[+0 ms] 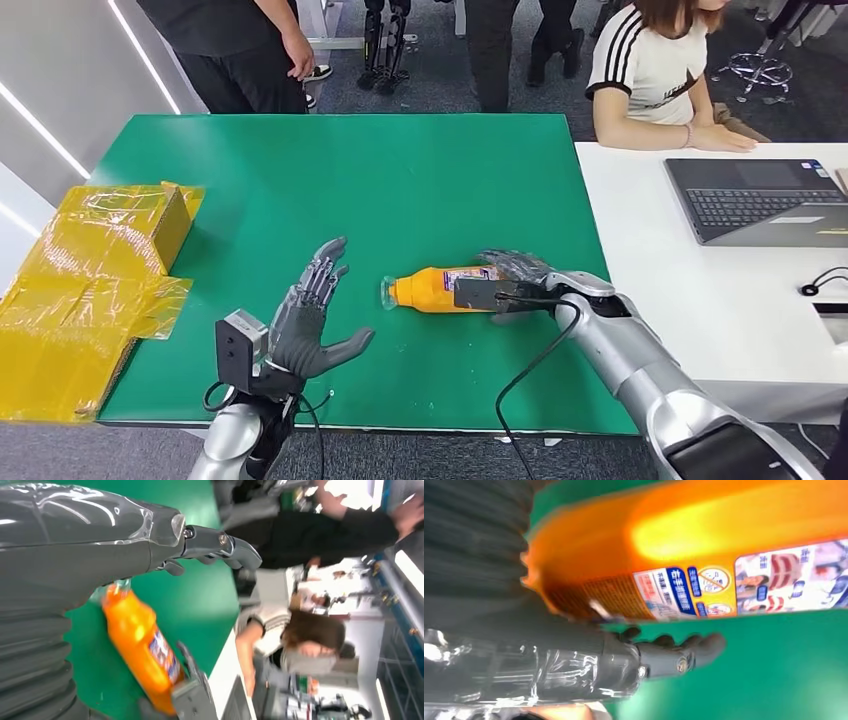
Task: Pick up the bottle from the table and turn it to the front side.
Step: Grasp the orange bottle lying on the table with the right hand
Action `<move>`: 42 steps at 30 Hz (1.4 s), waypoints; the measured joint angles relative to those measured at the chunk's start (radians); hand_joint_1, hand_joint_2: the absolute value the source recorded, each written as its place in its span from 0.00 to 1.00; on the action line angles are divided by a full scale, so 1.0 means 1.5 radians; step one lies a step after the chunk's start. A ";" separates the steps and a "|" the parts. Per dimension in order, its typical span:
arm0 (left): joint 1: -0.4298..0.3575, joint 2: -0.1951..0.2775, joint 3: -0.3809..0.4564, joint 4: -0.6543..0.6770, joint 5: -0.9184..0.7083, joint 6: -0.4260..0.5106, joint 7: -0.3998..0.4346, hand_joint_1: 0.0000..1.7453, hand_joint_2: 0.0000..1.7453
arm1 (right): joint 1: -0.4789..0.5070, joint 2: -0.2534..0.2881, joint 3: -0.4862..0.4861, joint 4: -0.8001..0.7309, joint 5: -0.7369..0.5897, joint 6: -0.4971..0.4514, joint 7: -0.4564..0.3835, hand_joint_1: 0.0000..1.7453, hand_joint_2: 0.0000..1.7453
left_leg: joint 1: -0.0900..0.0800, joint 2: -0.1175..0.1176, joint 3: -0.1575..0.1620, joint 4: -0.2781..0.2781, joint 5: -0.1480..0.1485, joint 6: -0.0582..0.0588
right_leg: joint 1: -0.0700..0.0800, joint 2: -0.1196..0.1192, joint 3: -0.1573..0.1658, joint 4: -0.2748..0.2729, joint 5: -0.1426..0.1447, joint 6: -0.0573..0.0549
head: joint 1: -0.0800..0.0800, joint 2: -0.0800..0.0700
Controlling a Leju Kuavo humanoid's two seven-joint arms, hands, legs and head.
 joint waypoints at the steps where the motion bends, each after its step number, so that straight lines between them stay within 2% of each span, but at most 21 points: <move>1: -0.007 0.000 0.000 0.006 0.013 -0.010 0.007 0.00 1.00 | -0.008 0.000 0.007 0.009 -0.002 0.011 0.000 0.00 1.00 | 0.000 0.000 0.000 0.000 0.000 0.000 | 0.000 0.000 0.000 0.000 0.000 0.000 | 0.000 0.000; 6: -0.030 -0.002 0.004 0.024 0.063 -0.041 0.028 0.00 1.00 | -0.033 0.000 0.034 0.040 -0.007 0.027 0.004 0.00 1.00 | 0.000 0.000 0.000 0.000 0.000 0.000 | 0.000 0.000 0.000 0.000 0.000 0.000 | 0.000 0.000; 7: -0.031 -0.002 0.005 0.027 0.078 -0.051 0.033 0.00 1.00 | -0.036 -0.001 0.039 0.044 -0.009 0.029 0.005 0.14 1.00 | 0.000 0.000 0.000 0.000 0.000 0.000 | 0.000 0.000 0.000 0.000 0.000 0.000 | 0.000 0.000; 10: -0.031 -0.004 0.009 0.035 0.119 -0.075 0.047 0.00 1.00 | -0.042 -0.003 0.051 0.051 -0.017 0.031 0.009 0.87 1.00 | 0.000 0.000 0.000 0.000 0.000 0.000 | 0.000 0.000 0.000 0.000 0.000 0.000 | 0.000 0.000; 11: -0.032 -0.004 0.010 0.039 0.129 -0.082 0.051 0.00 1.00 | -0.042 -0.004 0.055 0.052 -0.019 0.030 0.010 0.98 1.00 | 0.000 0.000 0.000 0.000 0.000 0.000 | 0.000 0.000 0.000 0.000 0.000 0.000 | 0.000 0.000; 26: -0.033 -0.010 0.026 0.058 0.146 -0.096 0.057 0.00 1.00 | -0.040 -0.011 0.083 0.052 -0.015 -0.005 0.023 1.00 1.00 | 0.000 0.000 0.000 0.000 0.000 0.000 | 0.000 0.000 0.000 0.000 0.000 0.000 | 0.000 0.000; 30: -0.029 -0.010 0.029 0.058 0.140 -0.094 0.049 0.00 1.00 | -0.021 -0.014 0.082 0.036 -0.028 -0.058 0.000 1.00 1.00 | 0.000 0.000 0.000 0.000 0.000 0.000 | 0.000 0.000 0.000 0.000 0.000 0.000 | 0.000 0.000; 34: -0.013 -0.009 0.037 0.058 0.116 -0.066 0.010 0.00 1.00 | 0.046 -0.019 0.038 -0.031 -0.137 -0.154 -0.097 1.00 1.00 | 0.000 0.000 0.000 0.000 0.000 0.000 | 0.000 0.000 0.000 0.000 0.000 0.000 | 0.000 0.000; 37: -0.005 -0.006 0.043 0.058 0.103 -0.045 -0.017 0.00 1.00 | 0.117 -0.018 -0.029 -0.124 -0.230 -0.187 -0.168 1.00 1.00 | 0.000 -0.002 -0.001 0.000 -0.001 0.000 | 0.000 -0.002 0.000 0.000 -0.001 0.001 | 0.000 0.000; 42: 0.005 0.003 0.053 0.057 0.092 -0.008 -0.041 0.00 1.00 | 0.247 -0.004 -0.120 -0.305 -0.232 -0.333 -0.217 1.00 1.00 | 0.000 -0.004 -0.002 0.000 -0.001 0.000 | 0.000 -0.003 0.000 0.000 -0.002 0.001 | 0.000 0.000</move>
